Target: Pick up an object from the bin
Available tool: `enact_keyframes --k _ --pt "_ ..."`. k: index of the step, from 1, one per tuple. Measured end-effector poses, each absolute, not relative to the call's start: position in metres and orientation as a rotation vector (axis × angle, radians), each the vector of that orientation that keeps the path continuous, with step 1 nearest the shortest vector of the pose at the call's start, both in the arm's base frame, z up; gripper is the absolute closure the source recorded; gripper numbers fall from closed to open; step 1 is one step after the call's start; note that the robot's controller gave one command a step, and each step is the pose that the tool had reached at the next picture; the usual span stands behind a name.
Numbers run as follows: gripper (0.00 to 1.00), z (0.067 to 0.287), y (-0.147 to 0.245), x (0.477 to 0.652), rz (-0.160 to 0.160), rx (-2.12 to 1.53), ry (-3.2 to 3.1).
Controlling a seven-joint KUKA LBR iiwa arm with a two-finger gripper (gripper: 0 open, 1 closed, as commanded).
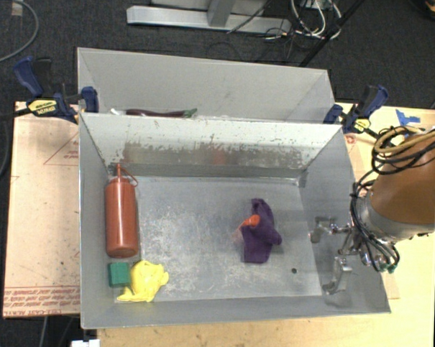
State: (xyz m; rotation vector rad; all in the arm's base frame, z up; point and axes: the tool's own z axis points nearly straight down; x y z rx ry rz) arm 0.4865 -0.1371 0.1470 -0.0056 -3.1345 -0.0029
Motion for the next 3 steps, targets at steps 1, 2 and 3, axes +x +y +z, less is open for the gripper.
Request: enact_keyframes --k 1,2,3 --pt "0.0 0.151 -0.136 0.488 0.0 0.0 -3.142" --pt "0.0 0.112 -0.089 0.496 0.0 -0.027 -3.142" --pt "0.0 0.086 -0.064 0.516 -0.01 0.183 -3.133"
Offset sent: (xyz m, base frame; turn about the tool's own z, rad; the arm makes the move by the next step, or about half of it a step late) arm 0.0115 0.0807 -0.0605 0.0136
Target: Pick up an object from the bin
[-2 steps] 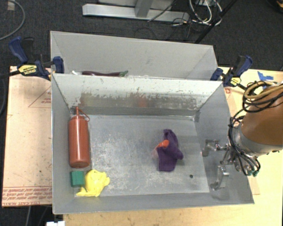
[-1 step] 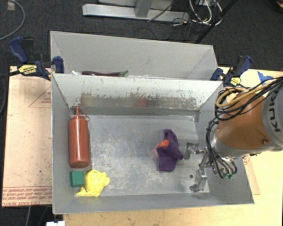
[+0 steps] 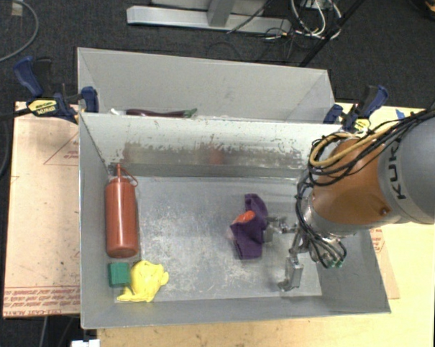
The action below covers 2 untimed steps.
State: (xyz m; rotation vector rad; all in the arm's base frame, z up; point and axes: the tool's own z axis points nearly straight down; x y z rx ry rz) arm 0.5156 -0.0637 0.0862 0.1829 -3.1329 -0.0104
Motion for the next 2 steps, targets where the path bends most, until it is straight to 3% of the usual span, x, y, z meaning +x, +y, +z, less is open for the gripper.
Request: enact_keyframes --k 1,2 --pt "0.0 0.093 -0.064 0.566 0.001 0.404 -3.117" --pt "0.0 0.112 -0.05 0.588 -0.008 0.465 -3.112"
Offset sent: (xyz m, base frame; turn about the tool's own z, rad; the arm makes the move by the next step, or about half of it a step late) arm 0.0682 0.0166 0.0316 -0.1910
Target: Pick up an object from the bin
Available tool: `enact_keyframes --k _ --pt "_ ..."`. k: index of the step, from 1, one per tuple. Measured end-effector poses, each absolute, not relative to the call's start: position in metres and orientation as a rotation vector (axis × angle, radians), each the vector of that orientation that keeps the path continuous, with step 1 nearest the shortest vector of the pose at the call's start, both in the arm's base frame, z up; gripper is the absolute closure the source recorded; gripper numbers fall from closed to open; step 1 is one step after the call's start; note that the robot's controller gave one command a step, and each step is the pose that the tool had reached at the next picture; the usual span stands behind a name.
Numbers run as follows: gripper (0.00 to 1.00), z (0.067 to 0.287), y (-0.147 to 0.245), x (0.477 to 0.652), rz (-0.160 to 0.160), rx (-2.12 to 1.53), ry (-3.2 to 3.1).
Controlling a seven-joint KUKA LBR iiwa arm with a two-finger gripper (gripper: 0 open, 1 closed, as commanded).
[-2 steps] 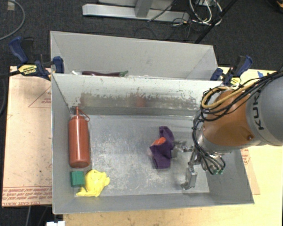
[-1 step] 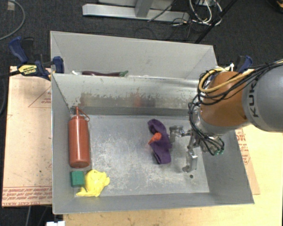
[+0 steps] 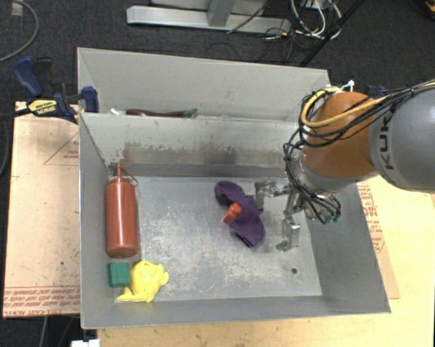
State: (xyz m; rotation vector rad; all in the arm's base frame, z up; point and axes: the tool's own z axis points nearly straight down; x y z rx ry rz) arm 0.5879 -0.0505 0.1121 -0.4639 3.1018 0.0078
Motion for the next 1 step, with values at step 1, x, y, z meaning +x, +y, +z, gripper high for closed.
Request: enact_keyframes --k 1 --pt "0.0 0.1302 -0.0322 0.5485 0.006 -0.359 3.121"
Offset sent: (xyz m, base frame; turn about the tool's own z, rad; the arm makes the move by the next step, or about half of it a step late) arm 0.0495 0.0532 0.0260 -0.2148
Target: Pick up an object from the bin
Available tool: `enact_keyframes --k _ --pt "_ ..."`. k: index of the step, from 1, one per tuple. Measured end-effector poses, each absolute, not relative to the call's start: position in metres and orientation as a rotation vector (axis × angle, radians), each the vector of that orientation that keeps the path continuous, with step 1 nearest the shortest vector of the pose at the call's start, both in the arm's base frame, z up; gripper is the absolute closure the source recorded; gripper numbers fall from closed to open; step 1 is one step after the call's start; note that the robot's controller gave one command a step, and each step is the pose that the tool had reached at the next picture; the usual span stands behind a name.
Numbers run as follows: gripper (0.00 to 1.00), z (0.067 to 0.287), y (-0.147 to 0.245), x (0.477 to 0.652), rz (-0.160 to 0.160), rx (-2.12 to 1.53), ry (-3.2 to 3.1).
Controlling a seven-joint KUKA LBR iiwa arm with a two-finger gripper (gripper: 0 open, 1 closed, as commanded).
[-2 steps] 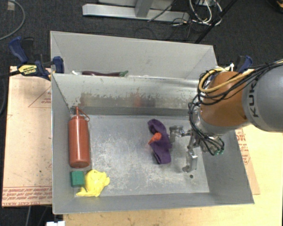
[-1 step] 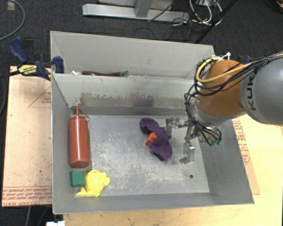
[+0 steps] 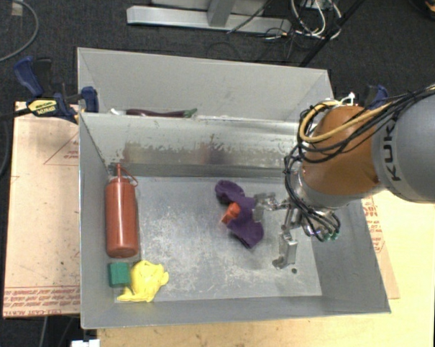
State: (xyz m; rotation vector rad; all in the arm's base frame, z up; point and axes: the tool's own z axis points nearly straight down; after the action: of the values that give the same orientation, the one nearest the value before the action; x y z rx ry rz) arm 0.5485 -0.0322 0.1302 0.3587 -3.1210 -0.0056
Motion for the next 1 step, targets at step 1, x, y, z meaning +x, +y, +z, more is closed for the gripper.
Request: enact_keyframes --k 1 --pt "0.0 0.1346 -0.0163 0.5731 -0.006 0.409 -3.116"
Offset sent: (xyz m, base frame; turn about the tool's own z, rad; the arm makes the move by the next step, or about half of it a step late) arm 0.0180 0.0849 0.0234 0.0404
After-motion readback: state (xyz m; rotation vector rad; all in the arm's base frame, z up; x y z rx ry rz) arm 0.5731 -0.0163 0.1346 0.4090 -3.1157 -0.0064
